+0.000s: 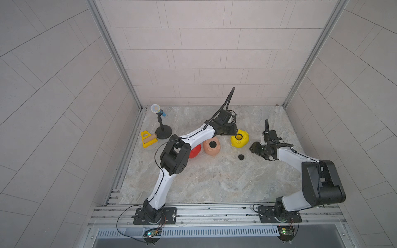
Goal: Close piggy banks
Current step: Adjust the piggy bank at the center of the board.
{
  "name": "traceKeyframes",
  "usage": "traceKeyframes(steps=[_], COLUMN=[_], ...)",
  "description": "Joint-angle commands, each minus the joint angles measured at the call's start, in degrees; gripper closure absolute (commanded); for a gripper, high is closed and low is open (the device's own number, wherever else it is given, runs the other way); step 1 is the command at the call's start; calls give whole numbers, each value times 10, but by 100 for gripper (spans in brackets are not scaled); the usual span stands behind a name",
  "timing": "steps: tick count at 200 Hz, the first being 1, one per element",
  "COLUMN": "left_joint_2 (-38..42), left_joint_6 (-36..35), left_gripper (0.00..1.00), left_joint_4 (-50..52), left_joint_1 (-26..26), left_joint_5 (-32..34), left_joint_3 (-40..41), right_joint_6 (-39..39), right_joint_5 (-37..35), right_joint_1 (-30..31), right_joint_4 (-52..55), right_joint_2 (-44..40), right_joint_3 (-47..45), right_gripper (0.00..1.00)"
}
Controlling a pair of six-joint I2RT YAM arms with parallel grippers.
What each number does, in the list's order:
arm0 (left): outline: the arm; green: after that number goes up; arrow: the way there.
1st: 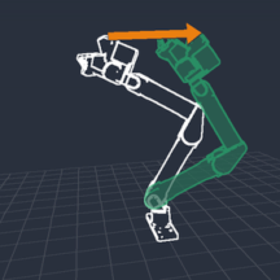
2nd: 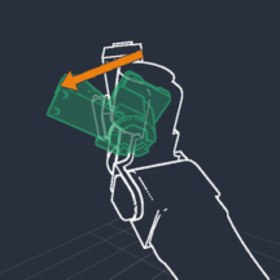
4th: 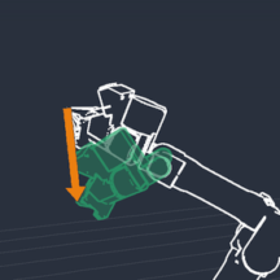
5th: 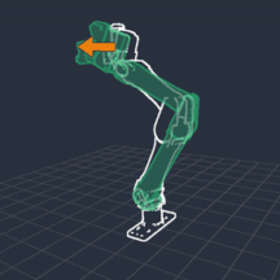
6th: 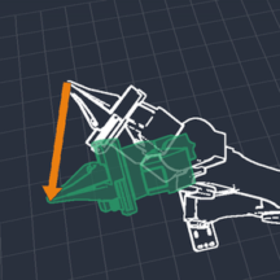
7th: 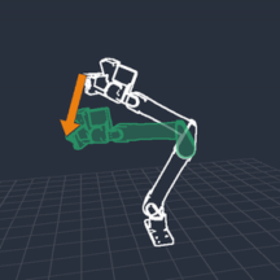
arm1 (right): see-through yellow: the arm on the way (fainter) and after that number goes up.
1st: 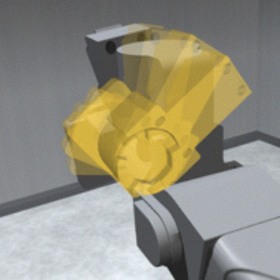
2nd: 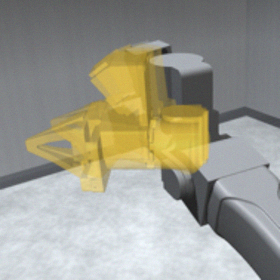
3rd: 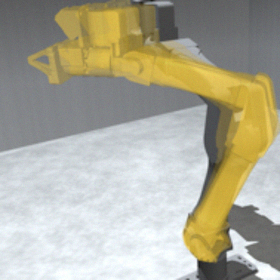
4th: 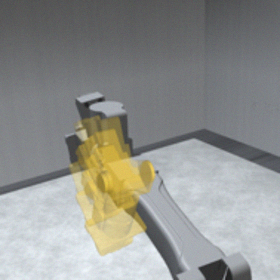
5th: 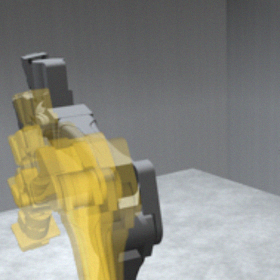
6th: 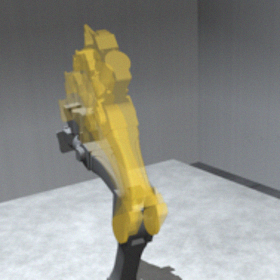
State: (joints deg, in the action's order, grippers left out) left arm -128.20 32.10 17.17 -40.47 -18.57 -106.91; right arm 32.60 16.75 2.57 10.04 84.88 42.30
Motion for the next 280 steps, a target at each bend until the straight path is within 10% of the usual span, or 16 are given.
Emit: traceKeyframes(steps=[1,280], left_joint_2=[-7,70], left_joint_6=[3,54], left_gripper=[50,52], left_joint_4=[3,-85], left_joint_1=[0,-8], left_joint_5=[-12,-87], left_joint_3=[-18,122], right_joint_6=[4,0], right_joint_5=[5,-1], right_joint_1=[4,-7], right_joint_4=[-4,-26], right_joint_2=[11,39], right_joint_3=[5,22], right_gripper=[44,45])
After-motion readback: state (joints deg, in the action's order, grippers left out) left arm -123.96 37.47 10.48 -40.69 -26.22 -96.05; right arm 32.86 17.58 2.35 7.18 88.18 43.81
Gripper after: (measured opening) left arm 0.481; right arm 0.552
